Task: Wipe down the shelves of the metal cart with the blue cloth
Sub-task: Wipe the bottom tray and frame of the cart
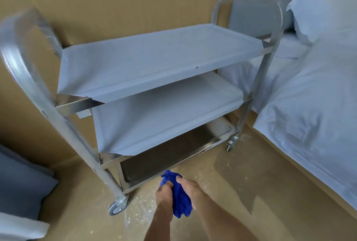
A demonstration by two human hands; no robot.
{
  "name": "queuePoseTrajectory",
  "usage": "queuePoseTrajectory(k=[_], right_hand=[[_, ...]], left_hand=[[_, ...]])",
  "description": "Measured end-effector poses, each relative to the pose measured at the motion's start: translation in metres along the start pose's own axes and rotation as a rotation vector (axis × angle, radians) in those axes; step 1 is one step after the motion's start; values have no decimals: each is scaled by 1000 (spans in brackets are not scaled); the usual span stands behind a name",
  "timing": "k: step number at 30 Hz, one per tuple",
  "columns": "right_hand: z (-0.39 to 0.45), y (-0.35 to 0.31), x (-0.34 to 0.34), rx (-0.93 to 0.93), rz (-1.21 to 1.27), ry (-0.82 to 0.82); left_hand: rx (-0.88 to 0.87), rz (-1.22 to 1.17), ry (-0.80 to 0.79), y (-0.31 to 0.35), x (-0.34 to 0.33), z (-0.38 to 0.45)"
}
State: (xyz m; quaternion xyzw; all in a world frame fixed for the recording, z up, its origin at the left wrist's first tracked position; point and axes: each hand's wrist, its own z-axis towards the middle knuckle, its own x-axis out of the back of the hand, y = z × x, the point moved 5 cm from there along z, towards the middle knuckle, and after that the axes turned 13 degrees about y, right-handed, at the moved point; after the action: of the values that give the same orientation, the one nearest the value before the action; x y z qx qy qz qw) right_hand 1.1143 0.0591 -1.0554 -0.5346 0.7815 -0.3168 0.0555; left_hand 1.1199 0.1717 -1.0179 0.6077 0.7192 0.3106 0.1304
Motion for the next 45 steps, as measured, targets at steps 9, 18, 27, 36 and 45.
queuePoseTrajectory(k=[9,18,27,36,45], right_hand=[[-172,-5,40,-265,-168,-74],[-346,-121,141,-200,-280,178],[-467,-252,207,-174,-339,23],[-499,-473,189,162,53,108],[-451,-562,149,171,131,118]], left_hand=[[240,150,67,13,80,-115],[338,90,79,118,123,-334],[250,207,-5,233,106,-431],[-113,13,49,480,89,-481],[-95,-1,39,542,54,-406]])
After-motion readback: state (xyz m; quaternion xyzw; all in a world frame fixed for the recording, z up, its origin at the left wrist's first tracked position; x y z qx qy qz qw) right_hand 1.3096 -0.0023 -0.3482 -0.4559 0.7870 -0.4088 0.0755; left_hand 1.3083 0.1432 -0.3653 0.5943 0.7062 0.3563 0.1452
